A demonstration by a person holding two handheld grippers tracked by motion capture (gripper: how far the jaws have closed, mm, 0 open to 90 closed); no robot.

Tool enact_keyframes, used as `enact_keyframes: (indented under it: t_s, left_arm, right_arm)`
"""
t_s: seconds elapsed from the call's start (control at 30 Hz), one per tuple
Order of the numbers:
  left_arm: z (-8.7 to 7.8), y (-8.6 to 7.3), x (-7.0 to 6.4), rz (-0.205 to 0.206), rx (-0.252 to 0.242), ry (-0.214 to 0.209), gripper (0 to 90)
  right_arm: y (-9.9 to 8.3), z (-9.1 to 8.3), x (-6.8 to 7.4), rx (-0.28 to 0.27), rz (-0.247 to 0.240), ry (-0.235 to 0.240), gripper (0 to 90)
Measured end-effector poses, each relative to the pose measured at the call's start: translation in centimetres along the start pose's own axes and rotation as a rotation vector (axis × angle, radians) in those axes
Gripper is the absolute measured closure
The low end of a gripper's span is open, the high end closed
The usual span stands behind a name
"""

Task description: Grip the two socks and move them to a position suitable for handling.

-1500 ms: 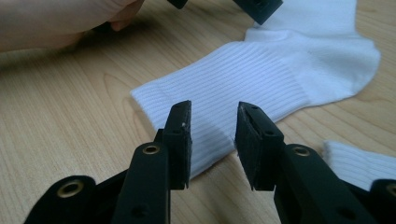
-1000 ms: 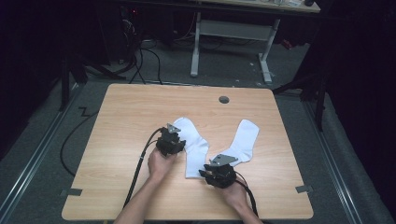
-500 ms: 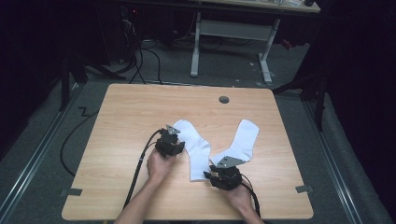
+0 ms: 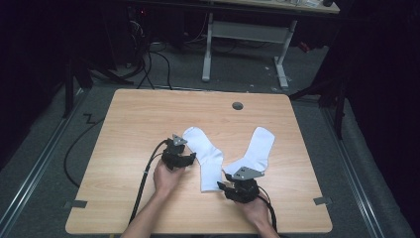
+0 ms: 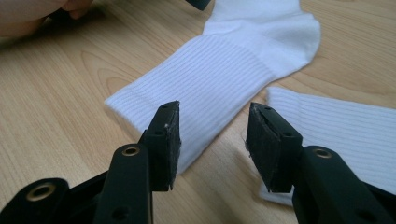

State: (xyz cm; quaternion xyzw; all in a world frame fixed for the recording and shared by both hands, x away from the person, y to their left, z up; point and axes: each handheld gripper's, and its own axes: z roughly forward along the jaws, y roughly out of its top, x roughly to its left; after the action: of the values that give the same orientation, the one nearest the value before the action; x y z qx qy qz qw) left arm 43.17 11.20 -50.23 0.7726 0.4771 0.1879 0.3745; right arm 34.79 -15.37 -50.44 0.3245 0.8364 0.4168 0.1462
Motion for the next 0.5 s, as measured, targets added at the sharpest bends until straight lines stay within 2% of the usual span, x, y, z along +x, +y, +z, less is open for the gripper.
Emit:
enact_keyframes:
  t_s: [0.1,0.13,0.2,0.33,0.5]
  left_arm:
    - [-0.4,-0.1,-0.1,-0.001,-0.012,-0.001,42.2]
    - [-1.0,-0.2,-0.1,0.0,-0.031,-0.001,41.7]
    - [-1.3,-0.3,-0.1,0.004,-0.035,0.001,41.3]
    - [-2.5,-1.0,0.0,0.012,-0.05,0.014,40.1]
    - [-4.0,-2.4,0.6,0.024,-0.053,0.049,39.8]
  right_arm:
    - [-0.3,-0.4,-0.2,-0.013,0.006,-0.011,54.9]
    - [-0.6,-0.8,-0.4,-0.021,0.023,-0.016,58.3]
    - [-0.7,-0.9,-0.5,-0.028,0.024,-0.023,59.8]
    - [-1.3,-1.2,-0.8,-0.025,0.041,-0.039,61.9]
    - [-1.4,-2.1,-1.4,-0.067,0.062,-0.059,60.9]
